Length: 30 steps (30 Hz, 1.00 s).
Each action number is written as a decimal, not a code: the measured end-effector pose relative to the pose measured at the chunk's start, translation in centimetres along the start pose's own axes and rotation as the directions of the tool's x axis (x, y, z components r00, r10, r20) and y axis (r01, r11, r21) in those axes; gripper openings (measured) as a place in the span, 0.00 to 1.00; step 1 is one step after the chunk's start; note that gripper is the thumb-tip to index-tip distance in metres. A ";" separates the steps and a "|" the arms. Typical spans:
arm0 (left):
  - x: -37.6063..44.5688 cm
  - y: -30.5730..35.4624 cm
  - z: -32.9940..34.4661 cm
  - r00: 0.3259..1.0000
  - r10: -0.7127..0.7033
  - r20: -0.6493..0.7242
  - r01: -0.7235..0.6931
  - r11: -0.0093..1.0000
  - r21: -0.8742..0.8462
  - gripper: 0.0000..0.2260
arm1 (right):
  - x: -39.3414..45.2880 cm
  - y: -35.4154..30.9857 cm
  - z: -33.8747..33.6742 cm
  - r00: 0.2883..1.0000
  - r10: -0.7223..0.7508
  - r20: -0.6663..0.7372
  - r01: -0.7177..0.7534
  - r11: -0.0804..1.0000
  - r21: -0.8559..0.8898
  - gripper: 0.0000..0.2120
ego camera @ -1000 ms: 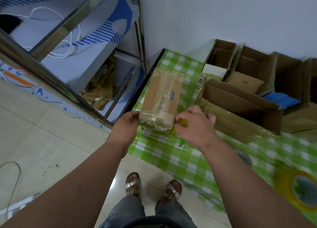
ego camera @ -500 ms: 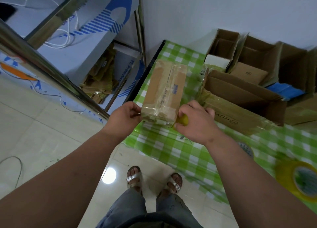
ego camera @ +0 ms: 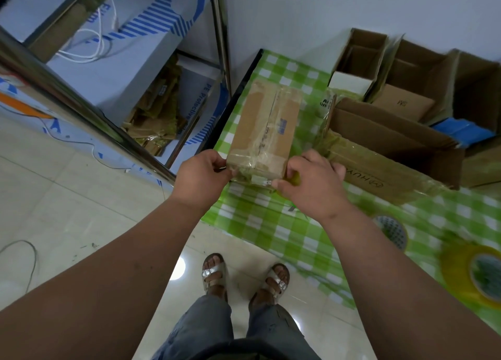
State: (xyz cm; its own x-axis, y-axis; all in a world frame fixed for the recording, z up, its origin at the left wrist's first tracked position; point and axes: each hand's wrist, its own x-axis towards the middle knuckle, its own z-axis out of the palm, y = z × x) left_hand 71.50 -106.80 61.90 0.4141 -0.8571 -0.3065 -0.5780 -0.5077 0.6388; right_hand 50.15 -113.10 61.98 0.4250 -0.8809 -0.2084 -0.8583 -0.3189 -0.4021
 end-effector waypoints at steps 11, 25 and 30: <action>-0.2 0.5 -0.6 0.995 0.056 0.077 -0.038 0.977 -0.211 0.15 | 0.0 -0.5 0.1 0.995 0.084 -0.054 -0.084 0.996 -0.003 0.31; 1.3 0.7 -1.0 0.959 0.282 0.033 -0.282 0.934 0.218 0.19 | 0.7 -1.5 1.1 0.990 0.035 -0.139 -0.040 0.998 -0.040 0.26; 1.3 0.1 -1.0 0.958 0.286 -0.008 -0.279 0.940 0.198 0.17 | 0.6 -0.7 0.6 1.000 -0.008 -0.018 0.008 1.000 -0.003 0.24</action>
State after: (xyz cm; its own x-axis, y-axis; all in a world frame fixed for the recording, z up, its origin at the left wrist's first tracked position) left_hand 72.67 -107.92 62.24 0.2371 -0.9657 -0.1059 -0.7977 -0.2557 0.5462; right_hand 51.17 -113.16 61.63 0.4265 -0.8846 -0.1889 -0.8556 -0.3268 -0.4014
